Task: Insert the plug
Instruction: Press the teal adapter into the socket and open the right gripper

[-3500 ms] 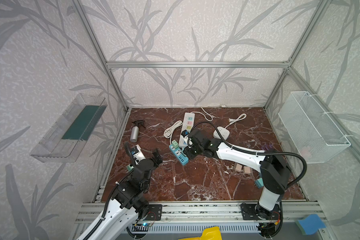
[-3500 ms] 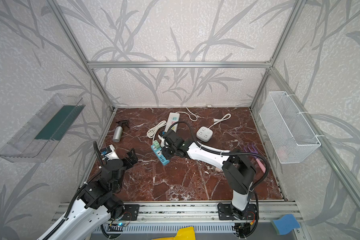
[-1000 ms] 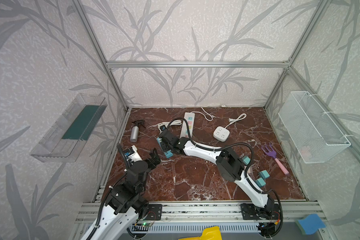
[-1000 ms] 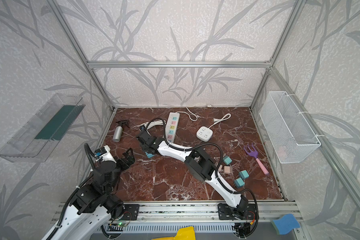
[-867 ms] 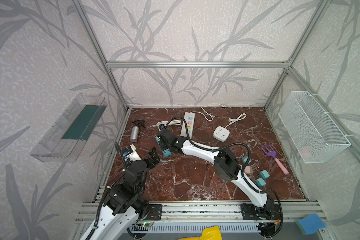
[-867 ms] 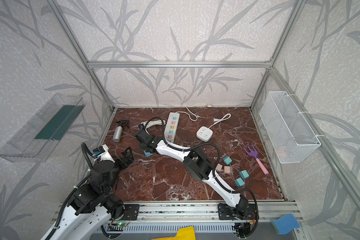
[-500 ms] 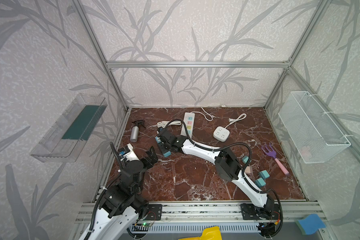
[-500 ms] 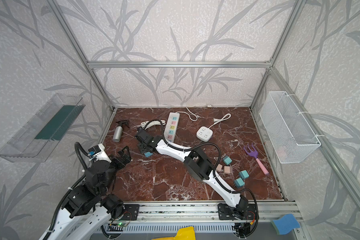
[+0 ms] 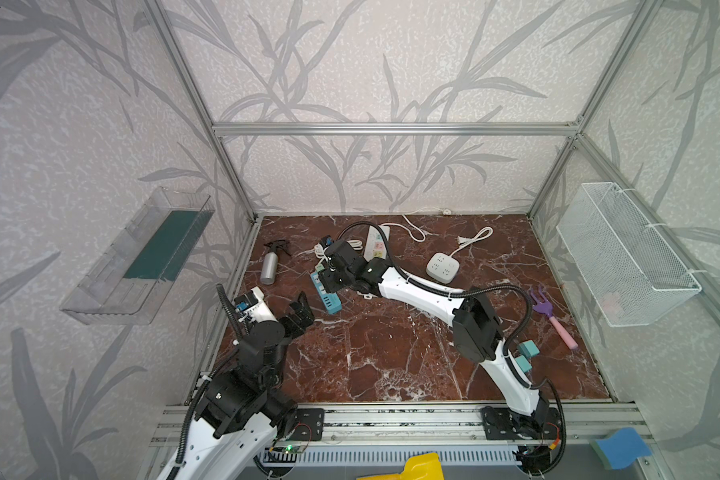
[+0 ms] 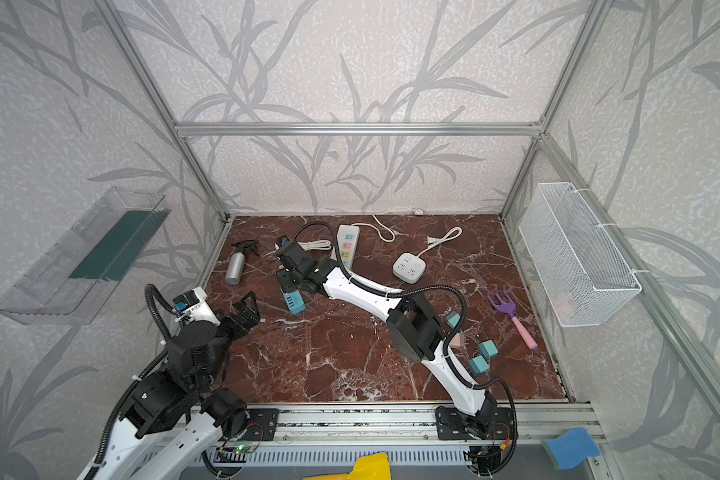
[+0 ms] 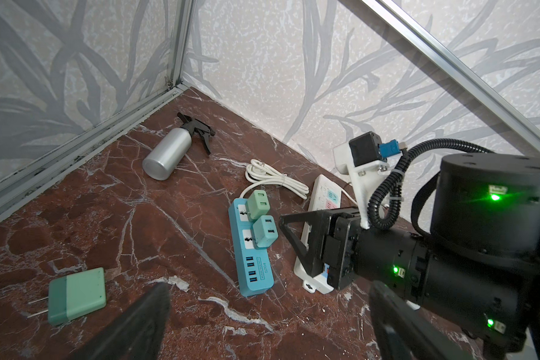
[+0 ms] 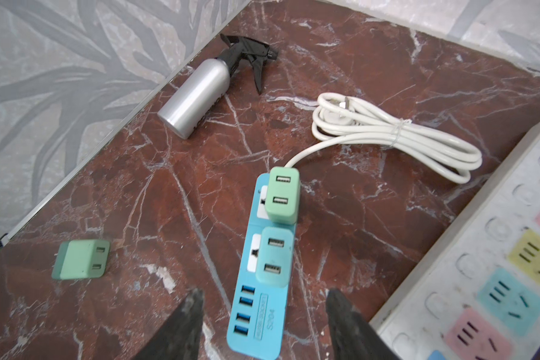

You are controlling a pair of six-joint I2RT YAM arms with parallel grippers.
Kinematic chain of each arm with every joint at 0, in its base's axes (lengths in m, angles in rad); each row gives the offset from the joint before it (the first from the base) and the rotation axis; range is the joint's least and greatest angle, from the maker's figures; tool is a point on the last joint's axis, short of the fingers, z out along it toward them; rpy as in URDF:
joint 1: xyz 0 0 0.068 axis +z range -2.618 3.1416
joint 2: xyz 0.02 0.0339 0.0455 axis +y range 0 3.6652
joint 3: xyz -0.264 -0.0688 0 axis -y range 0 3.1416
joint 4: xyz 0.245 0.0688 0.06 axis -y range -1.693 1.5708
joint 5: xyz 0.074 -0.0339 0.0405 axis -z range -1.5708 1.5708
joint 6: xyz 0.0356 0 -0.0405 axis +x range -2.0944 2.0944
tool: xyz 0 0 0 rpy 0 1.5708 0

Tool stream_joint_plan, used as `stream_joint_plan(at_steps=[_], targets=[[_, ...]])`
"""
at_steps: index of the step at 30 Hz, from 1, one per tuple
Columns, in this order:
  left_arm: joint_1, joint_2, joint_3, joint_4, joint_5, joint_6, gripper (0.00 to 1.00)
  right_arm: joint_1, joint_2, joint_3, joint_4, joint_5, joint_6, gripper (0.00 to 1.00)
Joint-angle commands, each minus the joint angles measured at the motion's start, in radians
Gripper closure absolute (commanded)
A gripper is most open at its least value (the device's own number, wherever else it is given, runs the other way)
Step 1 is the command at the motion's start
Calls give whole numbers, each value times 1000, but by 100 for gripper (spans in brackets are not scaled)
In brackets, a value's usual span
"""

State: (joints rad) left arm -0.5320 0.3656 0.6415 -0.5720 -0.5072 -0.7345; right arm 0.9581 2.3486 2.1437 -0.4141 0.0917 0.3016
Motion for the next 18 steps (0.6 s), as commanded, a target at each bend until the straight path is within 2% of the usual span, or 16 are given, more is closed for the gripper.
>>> stream_joint_plan(at_steps=[1, 6, 12, 18], targets=[[6, 10, 33, -15, -25, 3, 1, -15, 68, 83, -67, -18, -19, 39], [6, 16, 38, -16, -26, 9, 1, -24, 108, 83, -73, -20, -18, 41], [7, 24, 32, -15, -27, 8, 1, -26, 107, 7, -45, -20, -5, 43], [8, 64, 34, 2, -23, 7, 1, -28, 21, -27, -30, -19, -12, 42]])
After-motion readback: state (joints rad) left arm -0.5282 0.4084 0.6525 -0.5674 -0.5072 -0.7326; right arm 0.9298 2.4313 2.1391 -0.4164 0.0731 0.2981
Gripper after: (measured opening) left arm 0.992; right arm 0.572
